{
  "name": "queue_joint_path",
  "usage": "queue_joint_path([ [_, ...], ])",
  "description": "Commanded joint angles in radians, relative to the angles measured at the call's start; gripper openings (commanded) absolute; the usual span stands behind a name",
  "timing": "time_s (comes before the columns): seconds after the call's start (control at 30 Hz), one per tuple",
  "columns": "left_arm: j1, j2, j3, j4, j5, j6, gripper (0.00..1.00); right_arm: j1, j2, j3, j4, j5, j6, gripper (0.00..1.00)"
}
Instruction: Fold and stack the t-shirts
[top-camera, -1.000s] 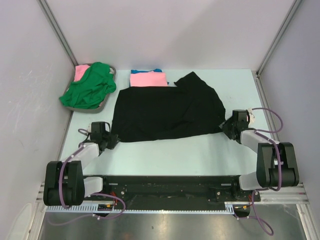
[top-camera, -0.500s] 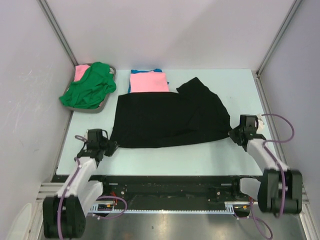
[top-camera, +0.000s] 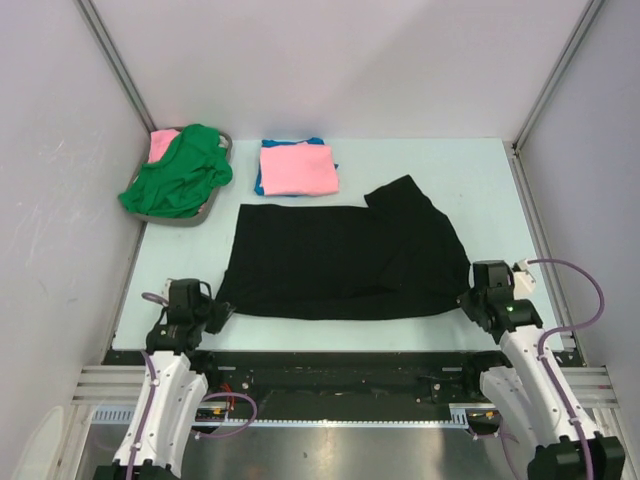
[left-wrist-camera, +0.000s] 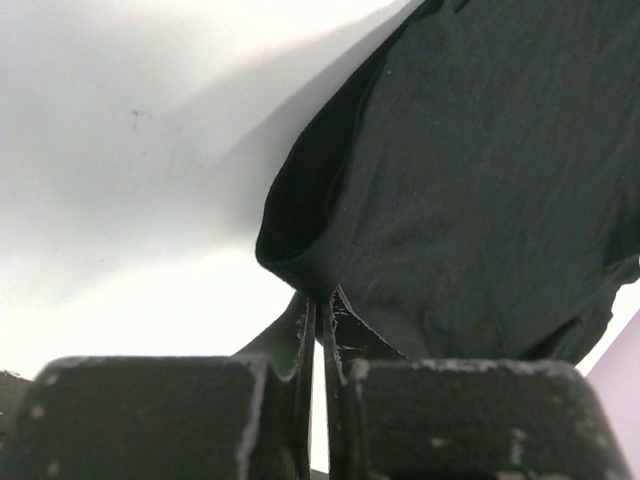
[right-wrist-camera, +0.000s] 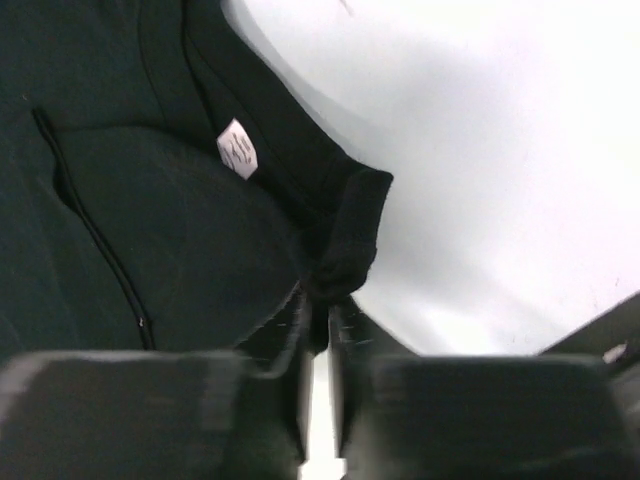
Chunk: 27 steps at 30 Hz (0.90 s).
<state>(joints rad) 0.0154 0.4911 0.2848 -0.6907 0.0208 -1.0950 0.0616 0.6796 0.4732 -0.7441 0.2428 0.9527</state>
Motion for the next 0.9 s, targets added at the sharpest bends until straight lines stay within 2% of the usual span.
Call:
queue_joint_path([
  [0.0,0.003,-0.045,0.017,-0.076,-0.030,-0.032,0.22,0.147,-0.015,0.025,-0.150,0.165,0.154,0.26],
  [0.03,0.003,-0.051,0.025,-0.096,-0.028,-0.031,0.38,0.205,-0.034,0.033,-0.170,0.212,0.202,0.57],
  [0.07,0.003,-0.058,0.033,-0.107,-0.028,-0.029,0.51,0.227,-0.052,0.041,-0.184,0.234,0.218,0.70],
  [0.1,0.003,-0.066,0.056,-0.116,-0.028,-0.023,0.70,0.242,-0.069,0.051,-0.202,0.252,0.225,0.78],
  [0.13,0.004,-0.081,0.071,-0.141,-0.001,-0.014,0.77,0.256,-0.104,0.079,-0.202,0.265,0.210,0.87],
  [0.17,0.003,-0.088,0.088,-0.154,0.001,-0.013,0.87,0.271,-0.115,0.097,-0.199,0.263,0.196,0.92],
  [0.23,0.003,-0.104,0.137,-0.165,0.019,-0.009,0.97,0.290,-0.112,0.161,-0.176,0.256,0.160,1.00],
  [0.33,0.003,-0.088,0.186,-0.121,0.060,-0.009,0.98,0.314,-0.042,0.229,-0.101,0.201,0.043,1.00],
  [0.37,0.004,-0.054,0.197,-0.109,0.068,-0.008,0.98,0.320,0.030,0.263,-0.039,0.169,-0.033,1.00],
  [0.5,0.001,0.068,0.220,-0.003,0.080,0.009,0.98,0.345,0.210,0.292,0.168,-0.054,-0.143,1.00],
  [0.53,0.001,0.101,0.221,0.050,0.085,0.014,0.98,0.345,0.253,0.294,0.210,-0.154,-0.150,1.00],
  [0.7,0.001,0.285,0.261,0.170,0.090,0.041,0.98,0.353,0.475,0.291,0.386,-0.315,-0.091,0.97],
  [0.87,0.000,0.369,0.280,0.217,0.085,0.063,0.98,0.354,0.589,0.288,0.488,-0.379,-0.023,0.82],
])
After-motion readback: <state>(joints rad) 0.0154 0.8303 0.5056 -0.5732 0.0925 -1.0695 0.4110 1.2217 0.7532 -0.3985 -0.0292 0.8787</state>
